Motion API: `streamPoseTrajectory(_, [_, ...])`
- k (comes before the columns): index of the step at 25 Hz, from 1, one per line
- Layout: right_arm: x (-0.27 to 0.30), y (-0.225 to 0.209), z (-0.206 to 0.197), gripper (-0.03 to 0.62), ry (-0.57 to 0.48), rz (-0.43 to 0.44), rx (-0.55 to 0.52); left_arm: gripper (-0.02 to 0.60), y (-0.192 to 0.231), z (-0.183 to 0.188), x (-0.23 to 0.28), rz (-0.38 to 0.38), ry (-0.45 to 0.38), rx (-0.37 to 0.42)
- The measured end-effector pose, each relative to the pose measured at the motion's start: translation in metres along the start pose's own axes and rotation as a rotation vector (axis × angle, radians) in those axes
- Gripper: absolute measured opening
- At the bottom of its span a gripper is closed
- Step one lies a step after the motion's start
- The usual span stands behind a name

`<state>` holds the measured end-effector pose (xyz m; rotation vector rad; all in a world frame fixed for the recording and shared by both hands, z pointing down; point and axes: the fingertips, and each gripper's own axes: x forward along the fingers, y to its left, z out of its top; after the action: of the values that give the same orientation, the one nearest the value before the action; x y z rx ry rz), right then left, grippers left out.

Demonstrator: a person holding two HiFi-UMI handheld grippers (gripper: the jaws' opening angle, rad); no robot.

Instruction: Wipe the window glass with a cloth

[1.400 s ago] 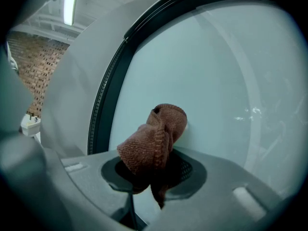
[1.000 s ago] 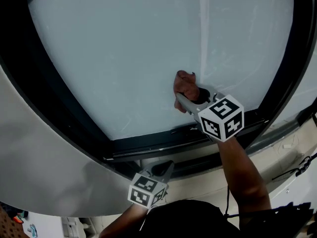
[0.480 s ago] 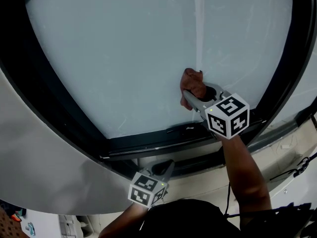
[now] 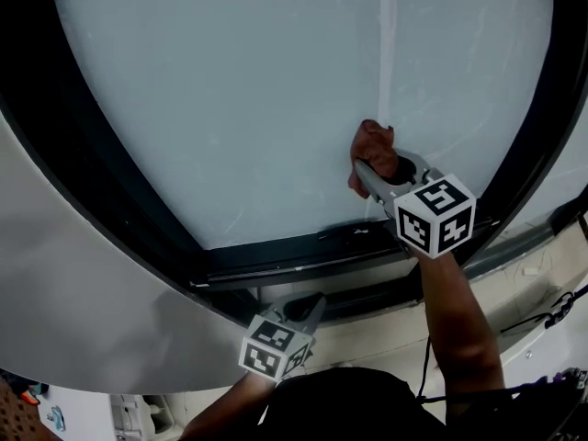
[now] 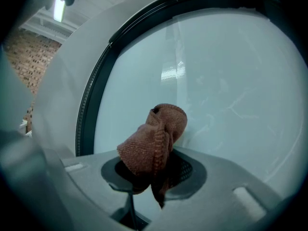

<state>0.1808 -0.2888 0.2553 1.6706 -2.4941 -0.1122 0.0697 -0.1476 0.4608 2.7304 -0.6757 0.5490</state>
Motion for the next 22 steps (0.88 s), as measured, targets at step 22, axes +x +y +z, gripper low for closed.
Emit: streamPoseTrajectory(22, [0.127, 0.262, -0.037, 0.109, -0.034, 0.384, -0.006, 0.017, 0.085, -0.04, -0.094, 0.136, 0.003, -0.07])
